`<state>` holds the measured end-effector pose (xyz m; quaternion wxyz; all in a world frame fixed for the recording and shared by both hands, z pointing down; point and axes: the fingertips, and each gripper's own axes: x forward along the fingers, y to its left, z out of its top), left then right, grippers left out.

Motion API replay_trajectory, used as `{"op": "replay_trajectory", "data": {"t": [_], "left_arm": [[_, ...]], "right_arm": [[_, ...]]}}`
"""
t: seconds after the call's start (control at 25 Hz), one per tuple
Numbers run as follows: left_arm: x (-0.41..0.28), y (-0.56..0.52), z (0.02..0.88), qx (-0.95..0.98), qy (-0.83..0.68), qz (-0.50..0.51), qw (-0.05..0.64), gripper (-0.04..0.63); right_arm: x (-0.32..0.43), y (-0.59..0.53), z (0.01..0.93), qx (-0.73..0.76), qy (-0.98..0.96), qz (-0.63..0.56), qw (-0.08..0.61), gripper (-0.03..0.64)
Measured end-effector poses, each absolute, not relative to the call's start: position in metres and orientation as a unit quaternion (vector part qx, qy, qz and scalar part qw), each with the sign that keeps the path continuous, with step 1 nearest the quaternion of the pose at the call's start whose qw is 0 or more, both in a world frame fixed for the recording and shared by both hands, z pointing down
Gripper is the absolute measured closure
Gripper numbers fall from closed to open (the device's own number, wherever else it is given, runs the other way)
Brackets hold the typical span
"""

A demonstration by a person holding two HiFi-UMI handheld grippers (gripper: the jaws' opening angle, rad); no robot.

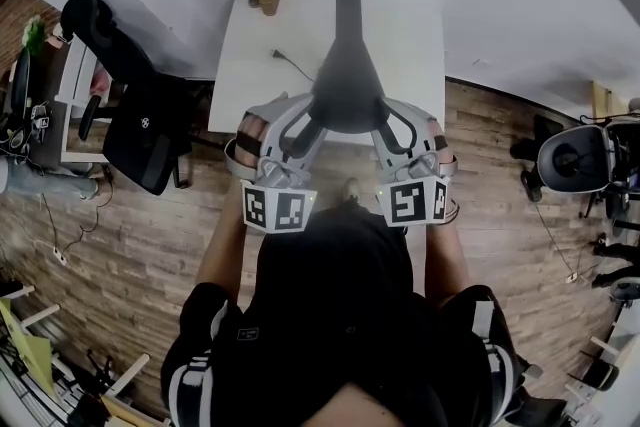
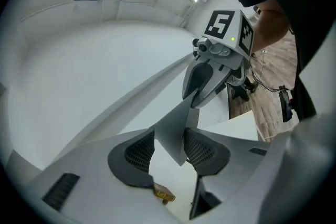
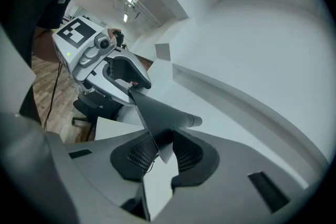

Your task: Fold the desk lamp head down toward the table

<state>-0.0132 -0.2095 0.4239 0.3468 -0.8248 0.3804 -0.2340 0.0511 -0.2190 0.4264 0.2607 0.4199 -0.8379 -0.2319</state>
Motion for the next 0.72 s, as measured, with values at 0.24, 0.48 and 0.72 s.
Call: {"op": "replay_trajectory", "data": {"t": [0.24,0.48,0.72], "left_arm": [[-0.006,-0.213,0.423,-0.811,0.364,-0.258,0.377,0.449],[-0.001,-0.211,0.427,-0.809,0.365,-0.259,0.382,0.525],[0.000,-0.209,0.437,-0.798,0.365,-0.269,0.396,0.522]], "right_arm": [[0.048,-0.218,0.428,0.418,-0.835,-0.237,0.269,0.523],[0.049,-0.218,0.427,0.421,-0.834,-0.239,0.264,0.526],[0.050,-0.216,0.437,0.422,-0.825,-0.253,0.277,0.522]]}}
